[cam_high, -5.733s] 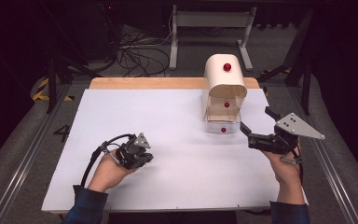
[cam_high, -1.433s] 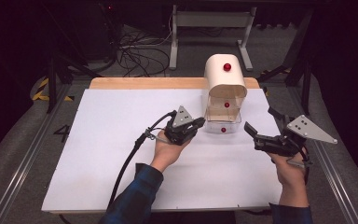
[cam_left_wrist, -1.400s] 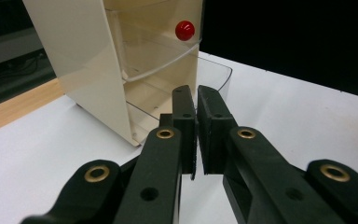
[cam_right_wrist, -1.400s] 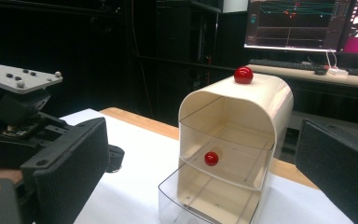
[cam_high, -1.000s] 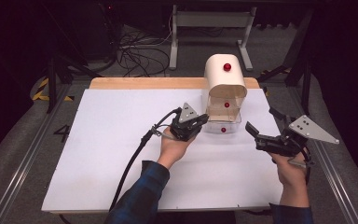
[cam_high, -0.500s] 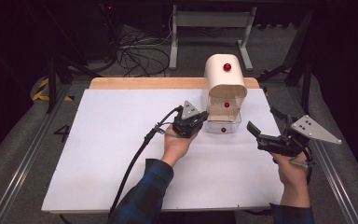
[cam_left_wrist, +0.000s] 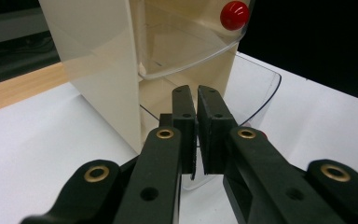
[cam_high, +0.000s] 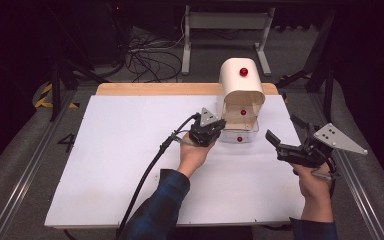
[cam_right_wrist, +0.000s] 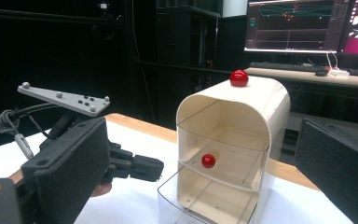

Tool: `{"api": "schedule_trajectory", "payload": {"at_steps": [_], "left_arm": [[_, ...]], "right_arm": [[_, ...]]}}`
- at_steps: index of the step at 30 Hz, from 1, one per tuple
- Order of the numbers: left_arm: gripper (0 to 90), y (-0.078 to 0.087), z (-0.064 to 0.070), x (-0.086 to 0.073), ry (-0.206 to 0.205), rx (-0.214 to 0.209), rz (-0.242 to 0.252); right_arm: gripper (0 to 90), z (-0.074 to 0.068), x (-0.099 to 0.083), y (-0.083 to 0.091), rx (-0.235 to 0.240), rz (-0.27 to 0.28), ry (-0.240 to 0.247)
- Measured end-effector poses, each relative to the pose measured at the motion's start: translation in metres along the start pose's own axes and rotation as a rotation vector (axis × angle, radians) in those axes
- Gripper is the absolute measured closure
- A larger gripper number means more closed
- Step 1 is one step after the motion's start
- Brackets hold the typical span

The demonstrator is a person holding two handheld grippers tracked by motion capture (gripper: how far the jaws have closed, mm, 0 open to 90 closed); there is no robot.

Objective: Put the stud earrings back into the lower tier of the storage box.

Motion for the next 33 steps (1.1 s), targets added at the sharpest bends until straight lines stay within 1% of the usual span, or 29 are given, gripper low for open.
{"api": "schedule_trajectory", "payload": {"at_steps": [1,7,14,16,17,20,23,24,25,28,29,33], "left_arm": [[86.5,-0.001,0.001,0.0,-0.001,0.001,-0.001],[86.4,-0.007,0.001,-0.002,-0.021,0.034,-0.019],[85.7,-0.01,0.001,-0.004,-0.045,0.058,-0.034],[85.0,-0.01,0.002,-0.004,-0.049,0.058,-0.036],[84.2,-0.01,0.002,-0.004,-0.052,0.062,-0.036],[75.2,-0.01,0.001,-0.003,-0.046,0.06,-0.038],[75.4,-0.007,0.0,-0.002,-0.048,0.067,-0.039],[74.7,-0.006,0.0,-0.002,-0.039,0.064,-0.037],[73.1,-0.004,0.0,-0.001,-0.047,0.064,-0.039],[69.5,0.001,0.001,0.002,-0.042,0.055,-0.03],[67.9,0.003,0.001,0.003,-0.047,0.052,-0.032],[61.4,0.011,0.0,0.006,-0.046,0.05,-0.03]], "right_arm": [[3.6,0.0,0.0,0.0,0.0,0.001,0.0],[3.6,0.0,0.001,0.001,0.001,0.005,-0.001],[3.6,0.001,0.001,0.001,0.002,0.006,-0.001],[3.6,0.001,0.001,0.001,0.004,0.005,0.0],[3.6,0.001,0.001,0.001,0.003,0.006,-0.001],[3.6,0.001,0.001,0.001,0.004,0.005,-0.001],[3.6,0.001,0.0,0.001,0.004,0.004,0.0],[3.6,0.001,0.0,0.001,0.002,0.003,-0.002],[3.6,0.001,0.0,0.001,0.003,0.002,-0.003],[3.6,0.001,0.0,0.0,0.003,0.001,0.001],[3.6,0.001,-0.001,0.0,0.002,-0.002,0.001],[3.6,0.0,-0.001,-0.001,0.004,-0.004,0.005]]}}
Point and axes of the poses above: each handheld gripper's, and its own axes: y roughly backward along the jaws, x roughly out of its top, z roughly to its right, the point moved 5 cm from there along -y, roughly forward along the jaws, and after that the axes turned 4 degrees about x, right-handed, at the moved point
